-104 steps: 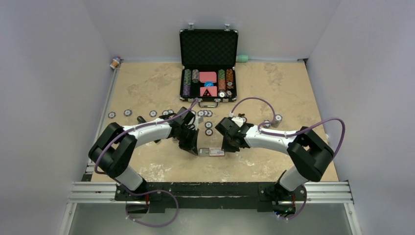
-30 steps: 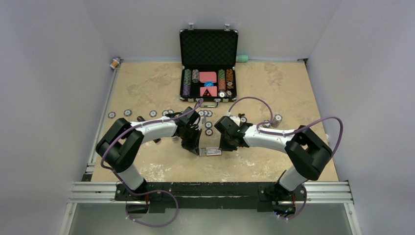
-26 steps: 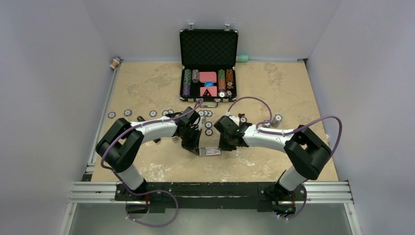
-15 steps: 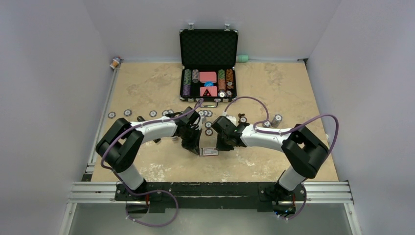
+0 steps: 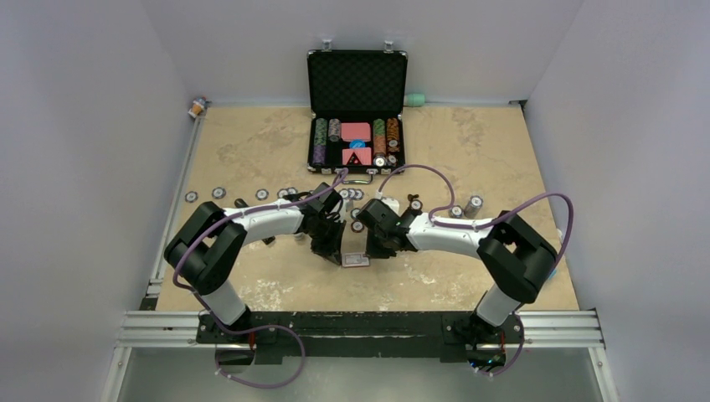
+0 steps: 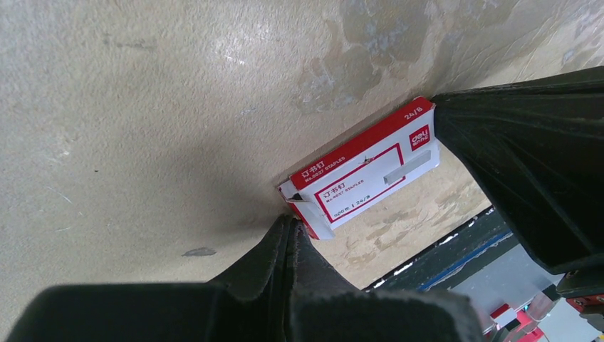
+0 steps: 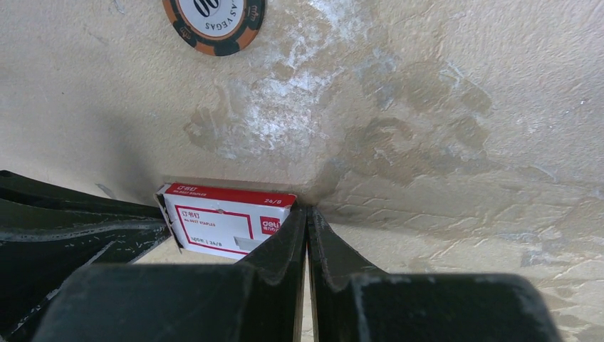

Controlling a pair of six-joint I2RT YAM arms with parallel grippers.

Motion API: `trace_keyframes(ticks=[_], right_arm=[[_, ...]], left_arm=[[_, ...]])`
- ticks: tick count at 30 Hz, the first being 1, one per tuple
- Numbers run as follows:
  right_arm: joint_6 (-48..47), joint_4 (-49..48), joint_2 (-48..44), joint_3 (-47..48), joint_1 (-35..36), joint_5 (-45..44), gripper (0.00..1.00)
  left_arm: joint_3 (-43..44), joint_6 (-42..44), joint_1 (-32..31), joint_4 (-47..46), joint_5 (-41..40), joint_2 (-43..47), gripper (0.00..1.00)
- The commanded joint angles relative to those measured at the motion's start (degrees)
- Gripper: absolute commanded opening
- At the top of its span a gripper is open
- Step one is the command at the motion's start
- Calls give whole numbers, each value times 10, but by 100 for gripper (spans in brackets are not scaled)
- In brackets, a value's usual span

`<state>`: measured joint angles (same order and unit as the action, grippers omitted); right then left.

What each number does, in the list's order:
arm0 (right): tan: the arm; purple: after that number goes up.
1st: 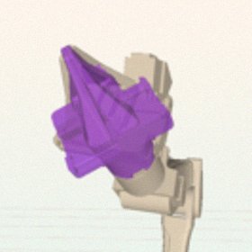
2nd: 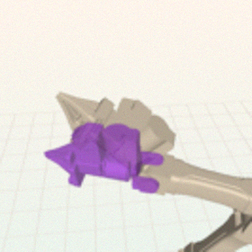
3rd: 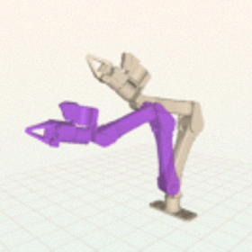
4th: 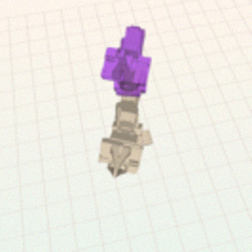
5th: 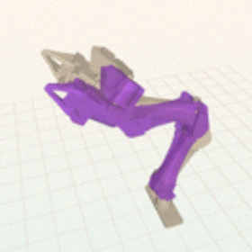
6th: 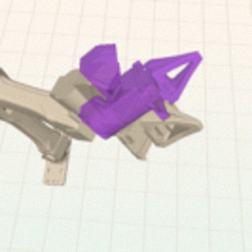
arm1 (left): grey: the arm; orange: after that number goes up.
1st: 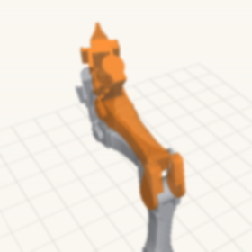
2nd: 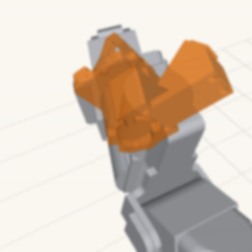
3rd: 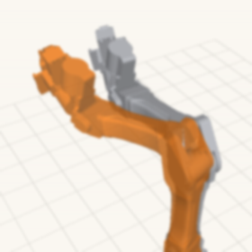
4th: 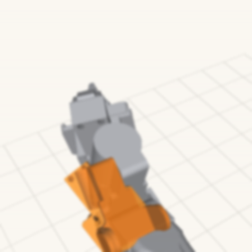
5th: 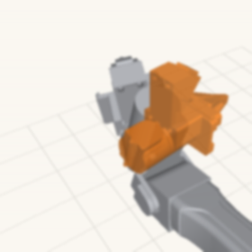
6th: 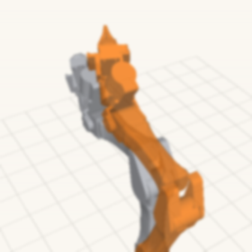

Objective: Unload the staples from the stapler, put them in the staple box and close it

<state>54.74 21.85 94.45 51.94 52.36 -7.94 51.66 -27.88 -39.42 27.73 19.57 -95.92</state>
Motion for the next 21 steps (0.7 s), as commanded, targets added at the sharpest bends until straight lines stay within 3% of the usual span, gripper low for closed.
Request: trace_keyframes(ticks=[1,21], right_arm=[[-10,28,25,1,8,-1,8],[-27,19,43,16,13,8,9]], left_arm=[[2,4,-3,-17,9,-9,0],[6,7,-3,-12,6,-7,0]])
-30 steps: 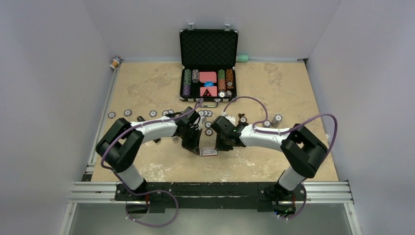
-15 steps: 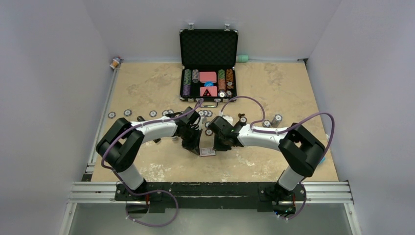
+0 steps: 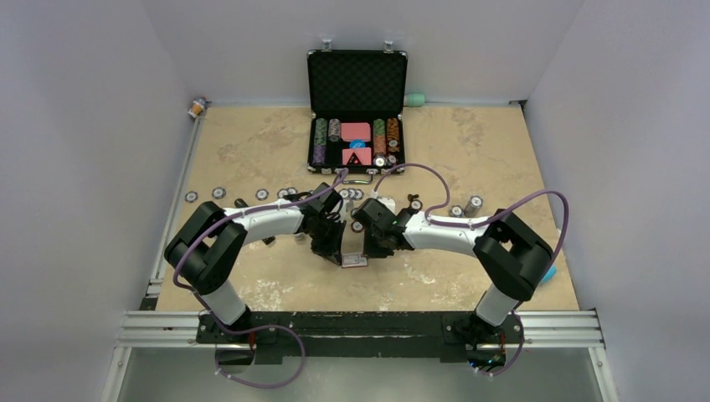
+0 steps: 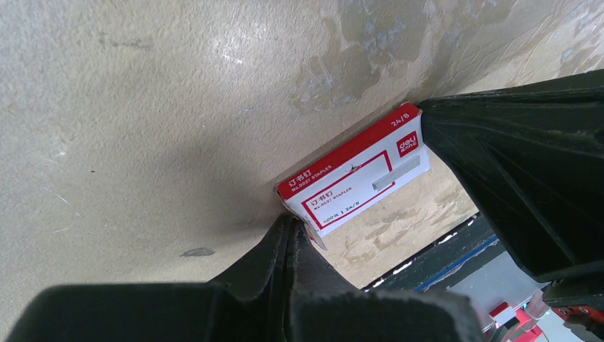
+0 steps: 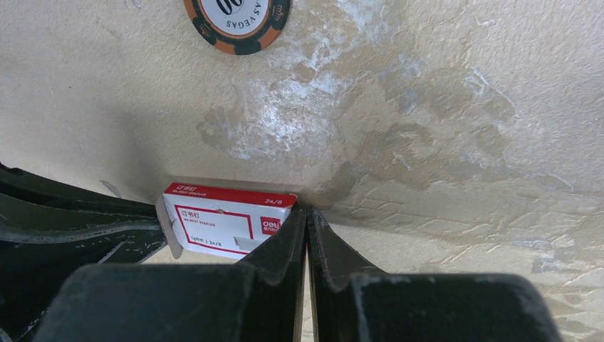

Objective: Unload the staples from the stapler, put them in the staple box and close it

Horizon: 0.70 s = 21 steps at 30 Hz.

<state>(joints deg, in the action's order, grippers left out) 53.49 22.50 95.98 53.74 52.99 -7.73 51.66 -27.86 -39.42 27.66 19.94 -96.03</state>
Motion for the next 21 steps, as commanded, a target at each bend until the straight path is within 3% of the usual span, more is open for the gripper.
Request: trace_keyframes(ticks=[1,14,21], right_arm=[[-15,13,29,-1,6,6,9],[-17,17,17,-9,6,5,10],[-39,46,-31,17,6,-13,30]], left_arm=[[6,8,-2,-11,1,-5,0],[3,14,-2,21,-38,21,0],[6,18,-1,73,-85,94,0]])
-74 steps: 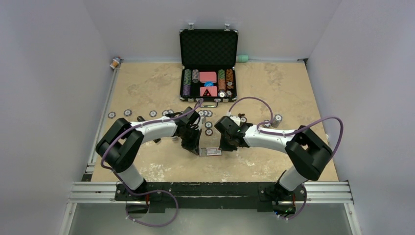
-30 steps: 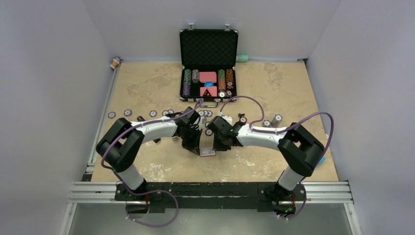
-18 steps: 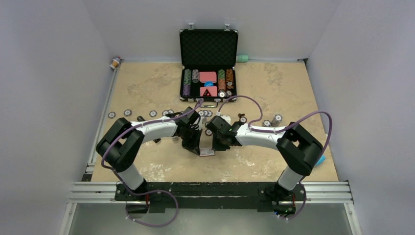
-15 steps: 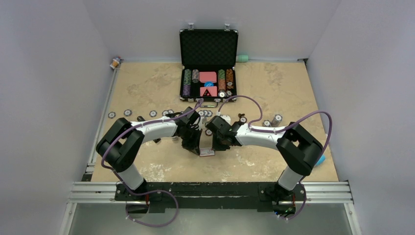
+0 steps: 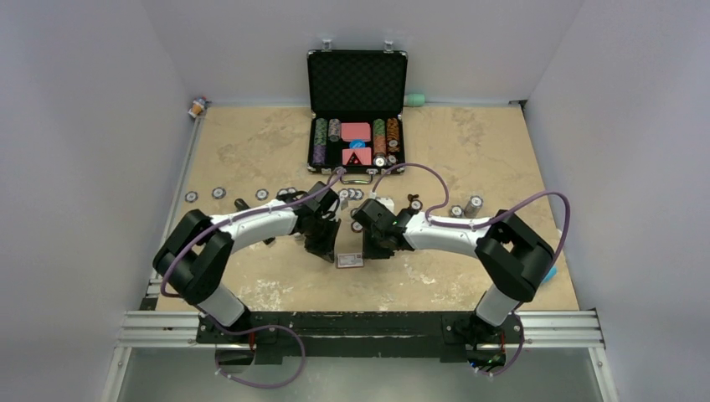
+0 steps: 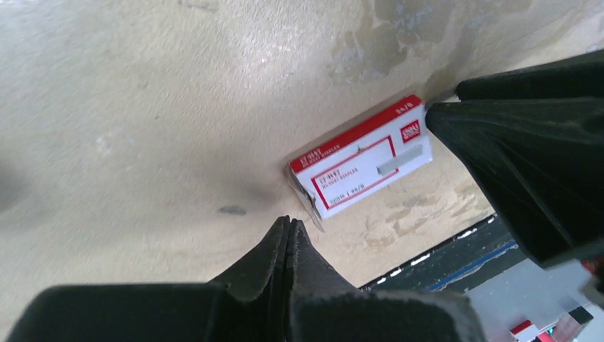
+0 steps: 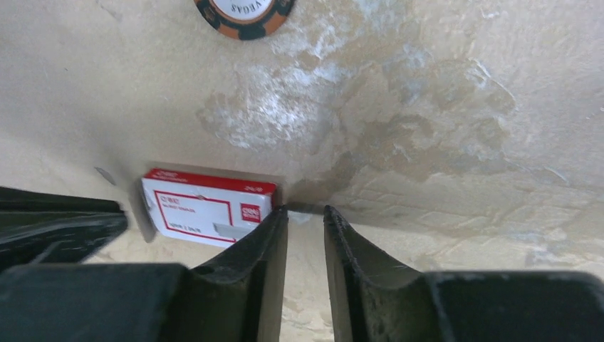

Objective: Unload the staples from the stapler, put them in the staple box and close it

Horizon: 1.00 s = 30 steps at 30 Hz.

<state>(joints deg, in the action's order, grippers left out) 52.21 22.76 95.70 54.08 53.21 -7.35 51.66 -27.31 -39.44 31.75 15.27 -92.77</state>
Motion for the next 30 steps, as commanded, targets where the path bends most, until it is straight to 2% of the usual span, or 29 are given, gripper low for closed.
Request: trace_keyframes(ticks=[1,3,4,7,9,12,15,17,19,24,29,30], right_arm=[[-30,58,-34,22,4,-24,33],[-42,81,-47,43,4,-39,37],[-47,94,-52,55,4,-47,39],[-63,126,-70,98,4,-67,44],[-75,143,-80,126,4,-79,51],[-102,157,-93,170,4,-91,63],[-139,159,-99,218,4,-100,69],[-159,161,-99,251,4,-111,87],[-181,161,-98,283,4,-117,98],[-246,132,-96,355,3,-92,99],[-292,58,-117,389,3,-50,99],[-295,44,-122,392,3,-43,99]], left_arm=[[7,13,-1,39,-43,75,0],[8,13,-1,55,-58,108,1],[10,13,0,63,-65,124,6],[20,15,1,105,-104,179,38],[30,15,3,134,-129,213,49],[50,14,6,181,-168,250,58],[74,6,8,224,-204,281,67],[89,-1,11,245,-214,300,73],[106,-10,12,266,-217,314,77],[131,-54,13,306,-231,364,83],[106,-81,12,283,-247,429,99],[102,-88,14,277,-251,439,100]])
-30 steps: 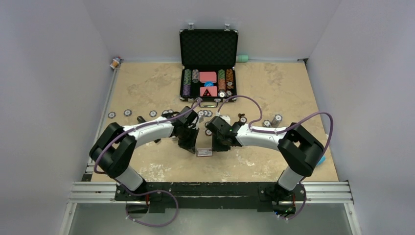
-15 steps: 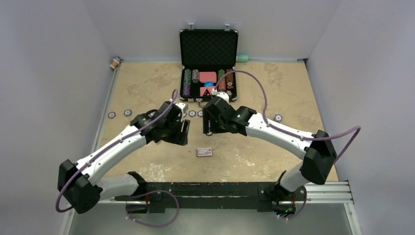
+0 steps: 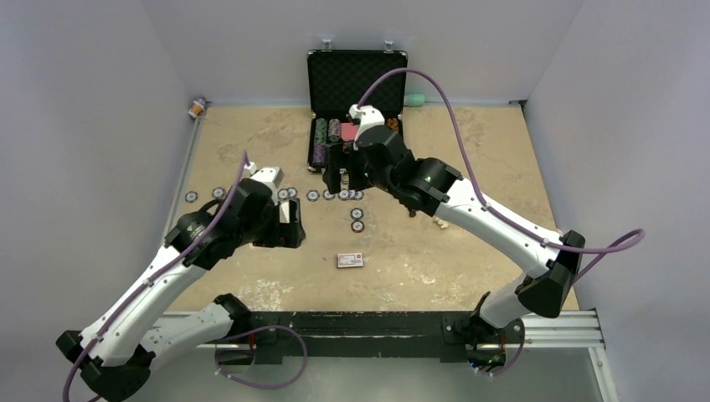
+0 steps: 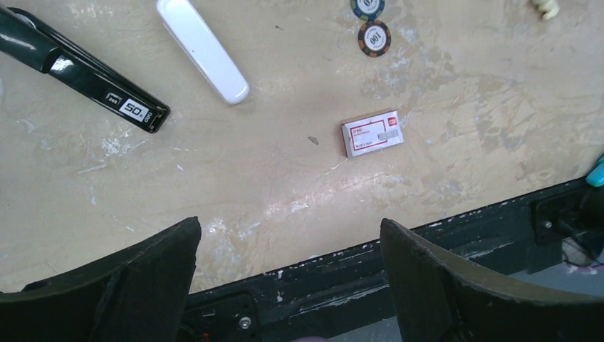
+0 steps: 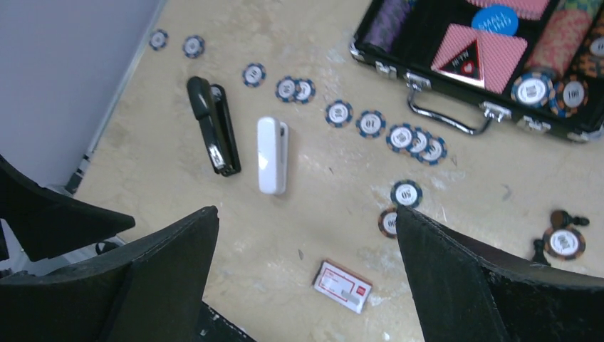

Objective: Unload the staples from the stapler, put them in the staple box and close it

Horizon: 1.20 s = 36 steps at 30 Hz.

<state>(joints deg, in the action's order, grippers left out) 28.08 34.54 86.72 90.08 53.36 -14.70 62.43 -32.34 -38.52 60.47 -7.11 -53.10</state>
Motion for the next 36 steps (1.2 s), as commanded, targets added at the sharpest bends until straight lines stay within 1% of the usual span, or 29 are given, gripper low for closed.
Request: trace_keyframes(ticks=[1,4,5,9,11,14,17,19,24,26,29,31,32,33,36], right_arm=[[-57,-86,-39,34,2,39,99],[-60,-130,-69,19,2,55,99],[-57,-149,-82,2,2,59,99],[-14,-204,-124,-43,2,58,99],[0,-238,-142,-77,1,55,99],[42,-273,-166,-122,1,39,99],[75,-294,-193,-165,2,35,99],[94,-329,-213,-212,1,36,99],[138,-373,-262,-301,2,24,99],[155,-373,-287,-324,2,7,99],[160,-362,-327,-362,2,-18,99],[163,-329,-346,-381,2,-24,99],[173,-295,-356,-386,2,-25,99],[177,-274,-372,-396,2,-21,99],[208,-243,-439,-449,2,-14,99]], left_arm=[[-7,-54,4,-8,-40,52,100],[-14,-85,5,-27,-57,77,100],[-16,-93,6,-33,-60,85,100],[-32,-120,5,-51,-75,116,100],[-63,-114,5,-76,-74,138,100],[-120,-69,6,-113,-60,180,100],[-150,-49,5,-108,-87,222,100],[-174,-55,5,-103,-108,254,100],[-232,-41,5,-123,-81,306,100],[-239,-36,5,-144,-70,320,100],[-242,-2,5,-157,-48,325,100],[-238,3,6,-159,-36,323,100],[-240,1,5,-162,-33,321,100],[-242,-11,5,-161,-37,320,100],[-241,-30,6,-158,-43,316,100]])
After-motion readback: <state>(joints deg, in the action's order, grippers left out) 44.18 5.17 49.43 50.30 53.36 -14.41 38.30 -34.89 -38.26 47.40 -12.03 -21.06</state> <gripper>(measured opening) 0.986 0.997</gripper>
